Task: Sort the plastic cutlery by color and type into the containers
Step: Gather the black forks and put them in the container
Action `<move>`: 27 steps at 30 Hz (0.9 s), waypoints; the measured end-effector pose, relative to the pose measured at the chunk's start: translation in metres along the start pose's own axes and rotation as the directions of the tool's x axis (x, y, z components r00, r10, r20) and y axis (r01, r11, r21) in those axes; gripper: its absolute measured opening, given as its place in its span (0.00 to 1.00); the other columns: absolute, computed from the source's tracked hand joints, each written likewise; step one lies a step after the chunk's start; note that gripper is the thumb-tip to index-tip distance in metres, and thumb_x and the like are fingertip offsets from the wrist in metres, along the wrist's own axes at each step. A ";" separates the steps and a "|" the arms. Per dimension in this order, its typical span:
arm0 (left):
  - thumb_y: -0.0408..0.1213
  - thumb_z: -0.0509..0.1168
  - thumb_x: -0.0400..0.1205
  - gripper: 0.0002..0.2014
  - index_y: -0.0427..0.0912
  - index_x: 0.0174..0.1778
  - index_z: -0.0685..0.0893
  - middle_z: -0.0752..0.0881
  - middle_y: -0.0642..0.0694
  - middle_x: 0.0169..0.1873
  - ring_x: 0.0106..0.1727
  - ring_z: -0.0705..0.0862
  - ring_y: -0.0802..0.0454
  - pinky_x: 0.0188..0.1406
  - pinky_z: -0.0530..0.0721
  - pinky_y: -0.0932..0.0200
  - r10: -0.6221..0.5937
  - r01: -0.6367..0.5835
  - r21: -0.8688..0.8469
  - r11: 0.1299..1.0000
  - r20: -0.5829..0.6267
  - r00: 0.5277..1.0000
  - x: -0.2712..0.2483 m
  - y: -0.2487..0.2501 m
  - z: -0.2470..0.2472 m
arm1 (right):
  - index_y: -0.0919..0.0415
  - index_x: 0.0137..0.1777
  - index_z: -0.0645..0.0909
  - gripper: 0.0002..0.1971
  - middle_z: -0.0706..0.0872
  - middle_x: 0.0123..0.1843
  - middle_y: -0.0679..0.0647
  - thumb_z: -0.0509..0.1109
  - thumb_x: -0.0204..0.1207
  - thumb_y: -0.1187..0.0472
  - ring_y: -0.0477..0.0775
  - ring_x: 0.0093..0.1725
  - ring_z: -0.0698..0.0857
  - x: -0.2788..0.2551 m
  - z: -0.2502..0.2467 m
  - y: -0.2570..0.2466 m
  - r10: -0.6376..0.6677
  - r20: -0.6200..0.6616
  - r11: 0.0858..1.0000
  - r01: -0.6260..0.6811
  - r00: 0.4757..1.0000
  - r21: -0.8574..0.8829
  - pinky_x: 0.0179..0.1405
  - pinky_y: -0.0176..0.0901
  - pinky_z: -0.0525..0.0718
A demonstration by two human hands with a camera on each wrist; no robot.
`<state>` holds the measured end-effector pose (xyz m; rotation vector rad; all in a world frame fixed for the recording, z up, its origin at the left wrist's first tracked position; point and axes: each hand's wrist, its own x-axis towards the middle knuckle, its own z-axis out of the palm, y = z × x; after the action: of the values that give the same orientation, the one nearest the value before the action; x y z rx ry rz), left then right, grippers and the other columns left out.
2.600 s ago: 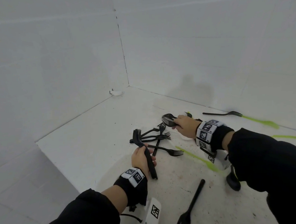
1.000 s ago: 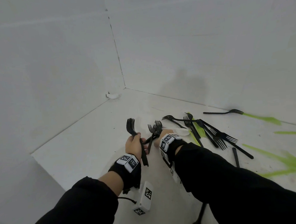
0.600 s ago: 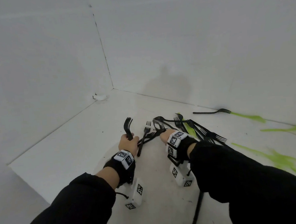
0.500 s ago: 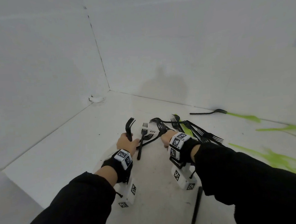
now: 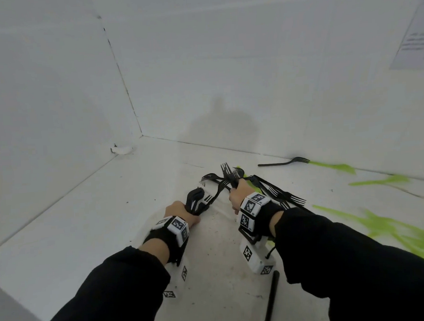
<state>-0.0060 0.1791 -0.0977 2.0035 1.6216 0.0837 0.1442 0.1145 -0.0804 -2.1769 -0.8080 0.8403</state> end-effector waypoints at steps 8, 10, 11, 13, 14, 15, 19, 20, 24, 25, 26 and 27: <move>0.38 0.67 0.74 0.10 0.37 0.31 0.81 0.79 0.47 0.18 0.26 0.76 0.48 0.22 0.70 0.65 -0.071 0.095 -0.254 0.962 0.103 0.992 -0.027 -0.005 -0.003 | 0.70 0.70 0.66 0.19 0.78 0.66 0.68 0.55 0.84 0.60 0.65 0.63 0.79 -0.018 -0.034 -0.004 0.037 -0.195 0.997 -0.023 0.980 0.076 0.57 0.48 0.75; 0.38 0.64 0.74 0.14 0.37 0.23 0.78 0.76 0.47 0.09 0.21 0.73 0.47 0.22 0.68 0.65 -0.085 0.126 -0.357 0.926 0.129 0.988 -0.037 -0.011 -0.002 | 0.67 0.59 0.74 0.15 0.83 0.52 0.66 0.57 0.81 0.56 0.62 0.47 0.81 -0.022 -0.036 -0.004 -0.039 -0.096 0.998 0.044 0.995 0.049 0.47 0.47 0.75; 0.38 0.64 0.74 0.16 0.37 0.21 0.76 0.74 0.47 0.07 0.20 0.72 0.47 0.23 0.67 0.65 -0.092 0.136 -0.403 0.905 0.126 0.988 -0.043 -0.011 -0.002 | 0.65 0.51 0.76 0.12 0.82 0.42 0.62 0.58 0.80 0.56 0.59 0.38 0.79 -0.023 -0.034 -0.002 -0.069 -0.019 0.997 0.070 0.997 0.042 0.41 0.45 0.74; 0.37 0.63 0.75 0.16 0.36 0.22 0.75 0.72 0.47 0.07 0.18 0.70 0.48 0.21 0.65 0.67 -0.111 0.157 -0.516 0.842 0.119 0.987 -0.055 -0.008 -0.001 | 0.63 0.39 0.74 0.11 0.79 0.33 0.55 0.61 0.79 0.56 0.54 0.26 0.74 -0.032 -0.028 0.001 -0.067 0.141 0.996 0.059 0.988 0.060 0.31 0.44 0.71; 0.36 0.62 0.76 0.16 0.35 0.23 0.75 0.71 0.47 0.06 0.17 0.68 0.49 0.19 0.64 0.69 -0.118 0.168 -0.576 0.800 0.123 0.985 -0.061 -0.005 -0.001 | 0.62 0.38 0.75 0.11 0.81 0.33 0.54 0.63 0.78 0.55 0.53 0.25 0.73 -0.037 -0.025 0.002 -0.061 0.197 0.997 0.051 0.978 0.054 0.29 0.43 0.71; 0.34 0.62 0.77 0.15 0.35 0.24 0.75 0.70 0.47 0.06 0.14 0.67 0.50 0.17 0.62 0.70 -0.114 0.175 -0.625 0.761 0.138 0.984 -0.068 -0.001 0.000 | 0.60 0.38 0.76 0.12 0.83 0.35 0.53 0.64 0.78 0.52 0.52 0.24 0.74 -0.042 -0.021 0.003 -0.054 0.242 0.998 0.045 0.969 0.042 0.28 0.43 0.72; 0.33 0.66 0.78 0.14 0.35 0.27 0.77 0.71 0.47 0.08 0.09 0.67 0.52 0.15 0.65 0.68 -0.006 0.135 -0.708 0.693 0.181 0.983 -0.093 0.017 0.009 | 0.59 0.33 0.79 0.22 0.88 0.36 0.54 0.67 0.70 0.37 0.54 0.32 0.82 -0.060 -0.007 0.005 -0.037 0.321 0.993 0.070 0.946 -0.092 0.42 0.45 0.83; 0.34 0.67 0.79 0.13 0.36 0.28 0.78 0.73 0.47 0.09 0.09 0.69 0.52 0.16 0.68 0.66 0.017 0.112 -0.709 0.696 0.172 0.985 -0.096 0.019 0.013 | 0.60 0.33 0.80 0.24 0.86 0.33 0.54 0.67 0.68 0.36 0.56 0.37 0.83 -0.062 -0.006 0.006 -0.028 0.311 0.988 0.074 0.950 -0.138 0.49 0.47 0.84; 0.39 0.65 0.81 0.14 0.36 0.32 0.78 0.75 0.45 0.12 0.15 0.72 0.48 0.22 0.71 0.60 -0.041 0.152 -0.726 0.670 0.168 0.985 -0.109 0.032 0.025 | 0.59 0.47 0.76 0.14 0.75 0.34 0.50 0.67 0.76 0.47 0.49 0.36 0.77 -0.065 -0.016 0.011 -0.043 0.353 0.981 0.107 0.935 -0.164 0.40 0.39 0.78; 0.39 0.64 0.82 0.15 0.35 0.31 0.76 0.74 0.43 0.13 0.17 0.71 0.48 0.22 0.69 0.61 -0.080 0.184 -0.742 0.645 0.174 0.982 -0.112 0.036 0.027 | 0.58 0.44 0.75 0.10 0.74 0.34 0.49 0.67 0.77 0.51 0.45 0.34 0.74 -0.065 -0.021 0.015 -0.043 0.357 0.985 0.099 0.933 -0.140 0.38 0.37 0.76; 0.37 0.62 0.83 0.16 0.35 0.30 0.74 0.73 0.43 0.12 0.18 0.69 0.49 0.22 0.67 0.62 -0.112 0.212 -0.757 0.619 0.182 0.977 -0.116 0.040 0.028 | 0.56 0.39 0.75 0.09 0.74 0.34 0.48 0.67 0.77 0.54 0.44 0.33 0.73 -0.065 -0.027 0.018 -0.032 0.335 0.988 0.081 0.942 -0.134 0.38 0.37 0.76; 0.36 0.61 0.84 0.17 0.34 0.29 0.72 0.71 0.44 0.09 0.19 0.68 0.49 0.22 0.65 0.63 -0.135 0.235 -0.767 0.597 0.193 0.972 -0.119 0.043 0.030 | 0.56 0.36 0.74 0.10 0.75 0.34 0.49 0.67 0.77 0.55 0.44 0.32 0.73 -0.065 -0.034 0.022 -0.021 0.294 0.989 0.063 0.956 -0.136 0.37 0.36 0.76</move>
<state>0.0117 0.0532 -0.0686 1.1152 1.3536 0.5079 0.1366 0.0422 -0.0552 -2.1791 -1.0869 1.1307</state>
